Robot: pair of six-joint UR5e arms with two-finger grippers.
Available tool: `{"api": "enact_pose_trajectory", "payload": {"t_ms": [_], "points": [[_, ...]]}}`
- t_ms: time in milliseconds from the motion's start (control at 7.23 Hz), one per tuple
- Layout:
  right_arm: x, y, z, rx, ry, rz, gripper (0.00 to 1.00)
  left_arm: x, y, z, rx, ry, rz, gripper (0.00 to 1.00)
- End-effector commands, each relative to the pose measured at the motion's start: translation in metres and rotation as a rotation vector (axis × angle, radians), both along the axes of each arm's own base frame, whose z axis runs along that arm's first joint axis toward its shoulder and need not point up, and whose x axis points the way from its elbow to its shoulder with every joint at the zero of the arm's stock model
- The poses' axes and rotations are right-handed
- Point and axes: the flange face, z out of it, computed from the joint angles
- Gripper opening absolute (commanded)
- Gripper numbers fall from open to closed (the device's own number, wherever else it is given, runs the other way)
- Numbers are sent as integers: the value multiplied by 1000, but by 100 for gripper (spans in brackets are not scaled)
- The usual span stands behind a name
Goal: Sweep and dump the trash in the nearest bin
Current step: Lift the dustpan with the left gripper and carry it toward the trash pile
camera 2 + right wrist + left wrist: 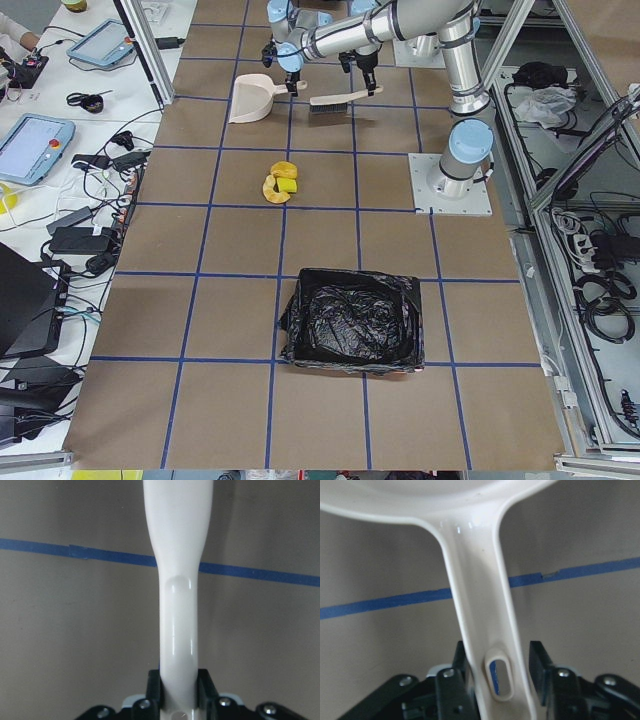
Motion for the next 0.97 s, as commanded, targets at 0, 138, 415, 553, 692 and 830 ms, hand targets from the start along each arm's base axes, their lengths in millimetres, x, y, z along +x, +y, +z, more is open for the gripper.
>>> {"api": "enact_pose_trajectory", "payload": {"t_ms": [0,138,415,553,692,830], "points": [[-5,0,7,0,2,-10,5,0,0,1,-1,-1,-1,0],[-5,0,7,-2,2,-7,5,1,-1,6,-14,-4,-7,0],[-5,1,7,-1,7,-1,6,7,-10,41,-80,16,-47,0],[-5,0,7,-3,8,-1,6,33,-32,59,-134,-31,-75,0],[-5,1,6,-1,9,-1,6,72,-56,76,-152,-36,-80,0],[-5,1,7,-4,7,0,6,117,-75,92,-181,-34,-110,0]]}}
